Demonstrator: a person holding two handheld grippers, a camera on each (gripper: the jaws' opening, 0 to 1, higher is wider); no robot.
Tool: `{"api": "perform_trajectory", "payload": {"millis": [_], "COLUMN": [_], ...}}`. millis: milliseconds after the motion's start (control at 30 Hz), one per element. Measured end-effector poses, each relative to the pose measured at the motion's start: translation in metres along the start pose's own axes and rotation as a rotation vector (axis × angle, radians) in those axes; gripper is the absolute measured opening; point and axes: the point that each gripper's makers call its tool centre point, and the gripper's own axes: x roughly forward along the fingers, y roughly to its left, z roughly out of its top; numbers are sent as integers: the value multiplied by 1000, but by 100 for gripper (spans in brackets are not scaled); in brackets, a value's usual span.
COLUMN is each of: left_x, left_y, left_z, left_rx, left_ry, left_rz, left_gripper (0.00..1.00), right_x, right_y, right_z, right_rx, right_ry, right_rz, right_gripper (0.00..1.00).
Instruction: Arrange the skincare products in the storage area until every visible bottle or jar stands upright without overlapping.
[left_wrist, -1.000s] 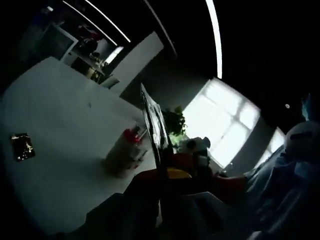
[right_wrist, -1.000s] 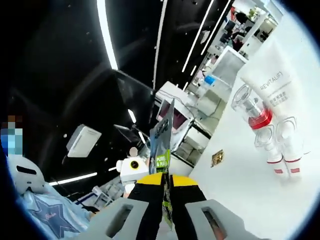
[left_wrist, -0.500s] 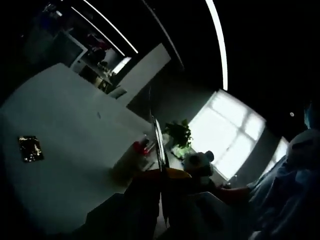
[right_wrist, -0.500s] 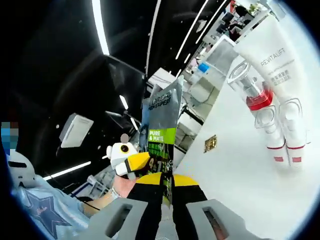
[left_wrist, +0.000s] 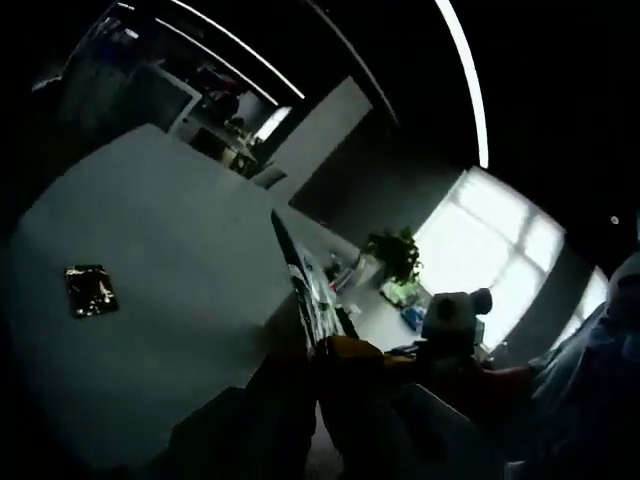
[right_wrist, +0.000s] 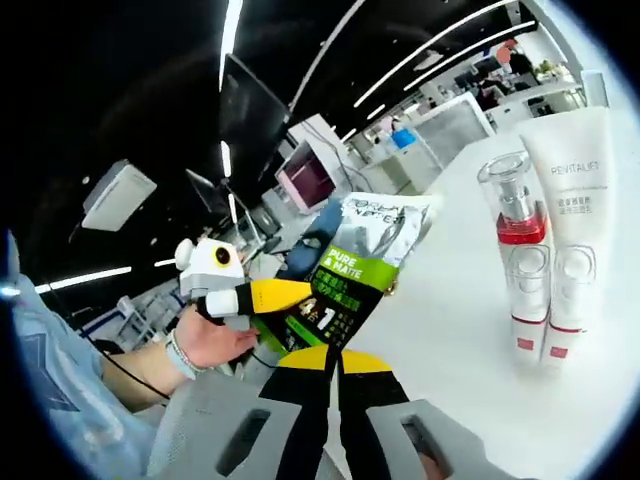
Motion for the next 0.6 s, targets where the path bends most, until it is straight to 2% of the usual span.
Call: {"api": "perform_trajectory", "payload": {"millis": [67,167,300,367,433,500,533,567,600], "left_x": [2,5,9,12,17,24,28,31,37], "left_y": [4,6,11,16,21,26,28,30,32], "left_z": [-5,-10,-12,-10,-8,-8,-10,-11,-13], "left_rx": [68,95,124,171,220,200,187,176,178], "left_ry": [27,57,112,140,164,172,184,192,195], "left_rz": [39,67,115,154,170,181,189,193,203], "left_gripper": [2,3,4,6,8,9,8,8,7], "right_x": [1,1,3,4,5,7,7,7,9], "right_y": [-4,-10,-18,-23,-28,-36,-43,-49,-55], "right_z": [-2,-3,-4,-2,-2,-4,-6,-6,-7], "right_rx": [-23,-53,-152,-193,-186,-156,-133,-145,-194], "right_ry": [8,15,27,25,37,57,77,92,117], "right_rz": [-30,-85,-167,-207,-234,-246,-279,-307,-346], "right_gripper": [0,0,0,0,0,0,0,0,0]}}
